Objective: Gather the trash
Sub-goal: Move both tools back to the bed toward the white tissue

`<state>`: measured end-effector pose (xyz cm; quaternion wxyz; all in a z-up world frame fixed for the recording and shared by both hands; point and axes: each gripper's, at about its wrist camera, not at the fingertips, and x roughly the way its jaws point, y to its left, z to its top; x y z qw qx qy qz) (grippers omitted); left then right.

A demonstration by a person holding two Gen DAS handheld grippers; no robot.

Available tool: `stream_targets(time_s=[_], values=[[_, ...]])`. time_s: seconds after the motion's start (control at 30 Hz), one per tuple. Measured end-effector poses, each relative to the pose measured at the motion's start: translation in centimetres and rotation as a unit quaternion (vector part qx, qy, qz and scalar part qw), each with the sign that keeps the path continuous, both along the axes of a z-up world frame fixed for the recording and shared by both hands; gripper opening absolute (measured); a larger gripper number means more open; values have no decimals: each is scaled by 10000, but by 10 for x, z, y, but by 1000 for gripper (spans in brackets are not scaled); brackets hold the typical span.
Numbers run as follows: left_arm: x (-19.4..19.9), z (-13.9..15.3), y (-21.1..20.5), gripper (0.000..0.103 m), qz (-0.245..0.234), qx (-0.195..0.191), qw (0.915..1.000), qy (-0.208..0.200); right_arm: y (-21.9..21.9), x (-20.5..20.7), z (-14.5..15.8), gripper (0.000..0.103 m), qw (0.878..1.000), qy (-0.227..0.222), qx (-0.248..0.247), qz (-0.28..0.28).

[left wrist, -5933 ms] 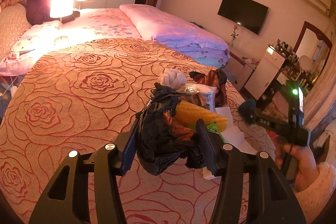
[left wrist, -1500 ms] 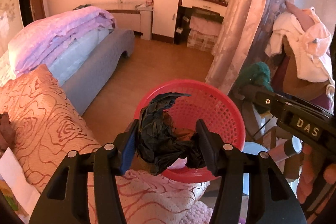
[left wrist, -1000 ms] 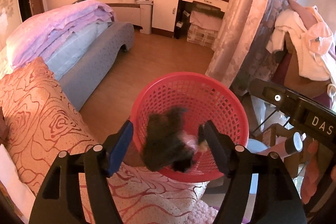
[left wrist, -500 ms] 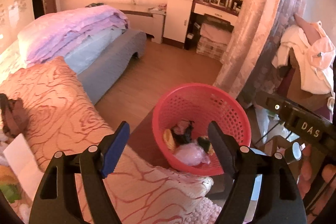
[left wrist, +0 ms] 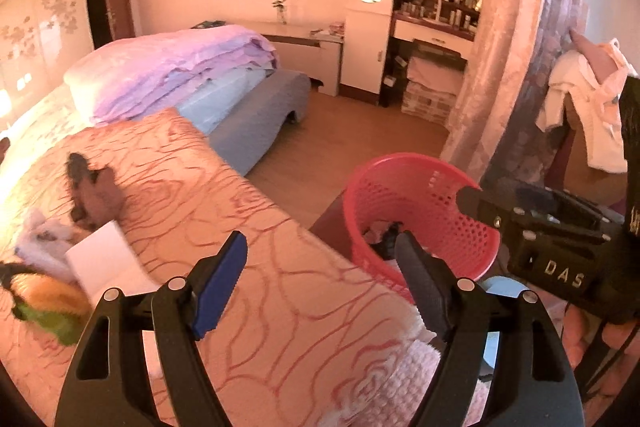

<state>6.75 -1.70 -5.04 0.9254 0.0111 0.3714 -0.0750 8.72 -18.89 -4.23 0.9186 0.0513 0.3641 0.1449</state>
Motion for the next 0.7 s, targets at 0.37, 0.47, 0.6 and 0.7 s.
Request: stream_targets(time_s=[0.37, 0.47, 0.6, 0.7], values=[[-39, 15, 74, 74, 802, -137, 9966, -146, 32, -16, 2, 58, 9986, -19, -86, 517], [-53, 17, 103, 74, 1025, -213, 9943, -207, 33, -17, 2, 58, 9984, -18, -73, 553], [-70, 11, 139, 74, 1403, -341, 9894, -133, 33, -18, 0, 58, 9984, 20, -70, 567], [-80, 4, 157, 74, 1562, -432, 9868, -31, 37, -20, -2, 58, 9981, 55, -83, 603]])
